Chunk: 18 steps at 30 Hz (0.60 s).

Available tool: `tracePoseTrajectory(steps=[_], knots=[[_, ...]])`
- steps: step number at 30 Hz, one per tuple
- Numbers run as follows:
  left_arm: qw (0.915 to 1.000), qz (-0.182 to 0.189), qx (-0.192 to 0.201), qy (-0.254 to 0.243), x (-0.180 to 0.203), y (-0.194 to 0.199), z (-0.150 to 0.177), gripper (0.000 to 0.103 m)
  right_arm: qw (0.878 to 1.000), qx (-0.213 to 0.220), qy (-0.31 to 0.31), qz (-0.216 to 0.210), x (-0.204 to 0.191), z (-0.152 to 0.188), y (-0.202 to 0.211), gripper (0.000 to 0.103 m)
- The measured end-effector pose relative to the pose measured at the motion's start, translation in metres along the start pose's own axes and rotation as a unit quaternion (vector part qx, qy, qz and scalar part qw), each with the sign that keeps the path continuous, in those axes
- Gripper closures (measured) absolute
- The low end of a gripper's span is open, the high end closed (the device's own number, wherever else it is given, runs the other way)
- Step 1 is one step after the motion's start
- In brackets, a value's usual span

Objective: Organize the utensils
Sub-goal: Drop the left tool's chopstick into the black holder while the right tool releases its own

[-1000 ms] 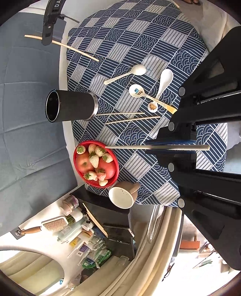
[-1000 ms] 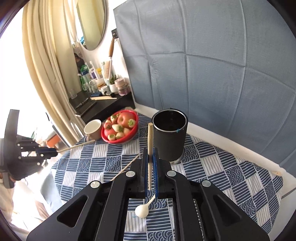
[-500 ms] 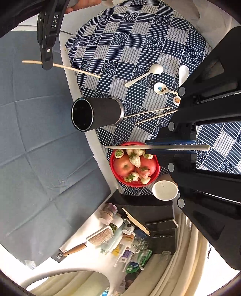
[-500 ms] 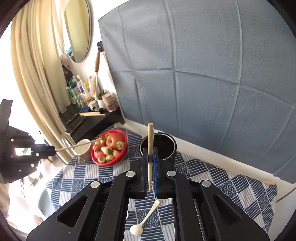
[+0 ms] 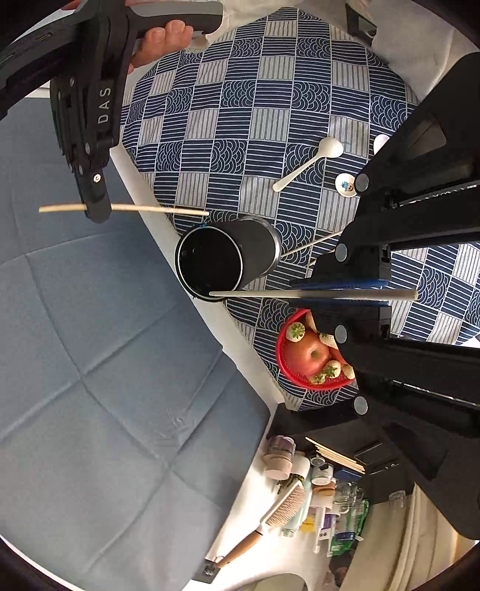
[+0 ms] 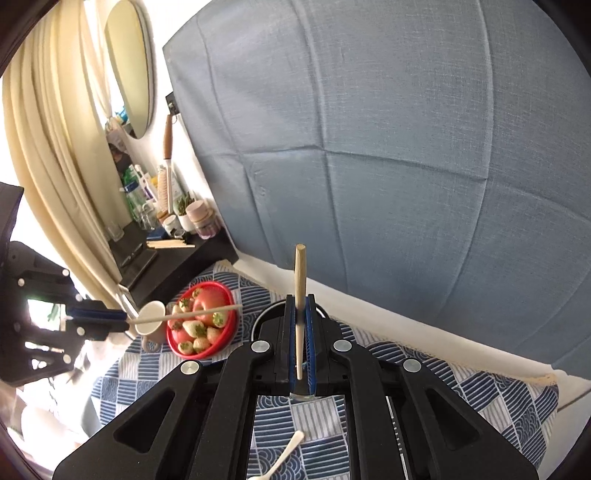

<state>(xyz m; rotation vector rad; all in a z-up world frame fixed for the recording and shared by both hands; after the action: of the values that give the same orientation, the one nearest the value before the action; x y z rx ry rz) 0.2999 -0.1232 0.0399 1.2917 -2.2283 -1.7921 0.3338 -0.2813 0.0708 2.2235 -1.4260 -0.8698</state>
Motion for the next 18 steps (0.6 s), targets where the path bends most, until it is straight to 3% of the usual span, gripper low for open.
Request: tracePoseTrajectory(steps=[10,18], knots=[[0.9977,0.022,-0.016,-0.063,0.016,-0.038,-0.039,0.098,1.0,0.01,-0.011,-0.001,0.018,-0.026,-0.013,0.098],[0.9947,0.038,-0.03,-0.091,0.022,-0.061,-0.045,0.098,1.0,-0.003,-0.024,-0.002,0.029,-0.022,-0.034,0.098]])
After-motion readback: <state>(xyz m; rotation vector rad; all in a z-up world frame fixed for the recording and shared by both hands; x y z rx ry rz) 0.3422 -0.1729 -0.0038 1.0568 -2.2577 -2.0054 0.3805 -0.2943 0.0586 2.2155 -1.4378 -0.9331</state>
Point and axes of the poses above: each gripper's, at about its wrist camera, not at the fingertips, and y roughly against the way its jaws point, x to its right, z to its underside, the point moved 8 cm from there along -y, roughly the way its jaws point, and after that the axes turned 10 degrees about -z, right-handed, at the moved point
